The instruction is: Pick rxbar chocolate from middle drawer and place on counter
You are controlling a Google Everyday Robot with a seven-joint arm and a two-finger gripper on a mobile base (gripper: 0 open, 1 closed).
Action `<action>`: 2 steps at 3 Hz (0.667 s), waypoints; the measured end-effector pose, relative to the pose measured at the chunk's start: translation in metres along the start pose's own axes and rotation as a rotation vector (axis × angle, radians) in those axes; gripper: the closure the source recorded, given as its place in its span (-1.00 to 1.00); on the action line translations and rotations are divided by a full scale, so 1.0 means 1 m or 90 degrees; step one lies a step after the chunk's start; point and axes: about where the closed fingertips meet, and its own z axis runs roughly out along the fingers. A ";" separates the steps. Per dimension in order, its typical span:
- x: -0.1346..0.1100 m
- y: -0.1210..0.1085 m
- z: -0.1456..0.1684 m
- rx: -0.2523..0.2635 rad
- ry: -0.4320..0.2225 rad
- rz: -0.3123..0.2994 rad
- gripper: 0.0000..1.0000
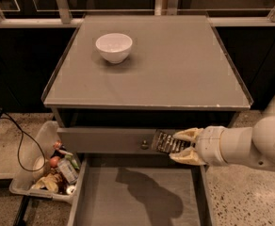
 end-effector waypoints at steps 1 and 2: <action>-0.041 -0.015 -0.032 0.007 -0.026 -0.044 1.00; -0.085 -0.036 -0.063 0.023 -0.053 -0.090 1.00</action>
Offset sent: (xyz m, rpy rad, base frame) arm 0.0121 0.0166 0.1790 0.0144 -0.2314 0.1418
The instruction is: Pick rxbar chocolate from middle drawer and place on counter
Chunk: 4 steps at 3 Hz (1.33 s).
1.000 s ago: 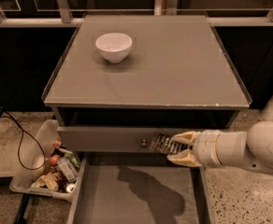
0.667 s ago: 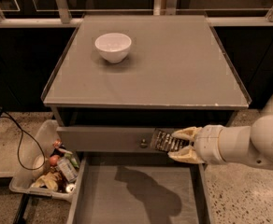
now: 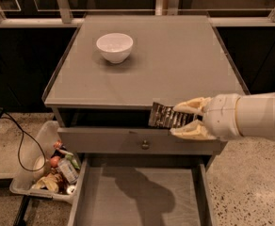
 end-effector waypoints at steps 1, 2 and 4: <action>-0.021 -0.023 -0.013 0.005 -0.017 -0.018 1.00; -0.027 -0.068 -0.013 0.030 -0.027 -0.005 1.00; -0.032 -0.143 0.012 0.055 -0.057 0.053 1.00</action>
Offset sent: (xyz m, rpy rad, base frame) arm 0.1013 -0.0171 0.0862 0.0894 -0.0639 -0.0617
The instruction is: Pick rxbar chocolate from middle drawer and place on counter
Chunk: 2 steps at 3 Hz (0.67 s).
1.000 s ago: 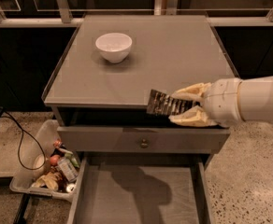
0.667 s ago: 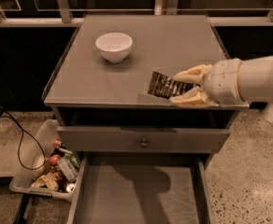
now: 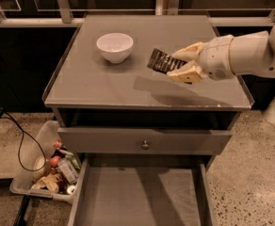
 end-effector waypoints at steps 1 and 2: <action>0.009 -0.014 0.022 0.005 -0.018 0.039 1.00; 0.028 -0.025 0.039 0.014 -0.017 0.080 1.00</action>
Offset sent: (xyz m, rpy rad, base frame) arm 0.0719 -0.0127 -0.0519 0.1397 0.1019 -0.1303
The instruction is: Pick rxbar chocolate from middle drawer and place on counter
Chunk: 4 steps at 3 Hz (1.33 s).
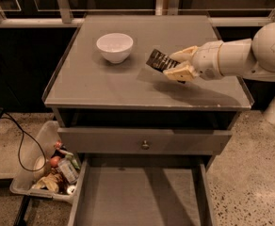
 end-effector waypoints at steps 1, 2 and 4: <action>0.000 0.000 0.000 0.000 0.000 0.001 1.00; 0.000 0.000 0.000 0.000 0.000 0.001 0.61; 0.000 0.000 0.001 0.000 0.000 0.001 -0.32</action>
Offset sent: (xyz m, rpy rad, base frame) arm 0.0002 0.0001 -0.0006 0.0010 0.0013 -0.0005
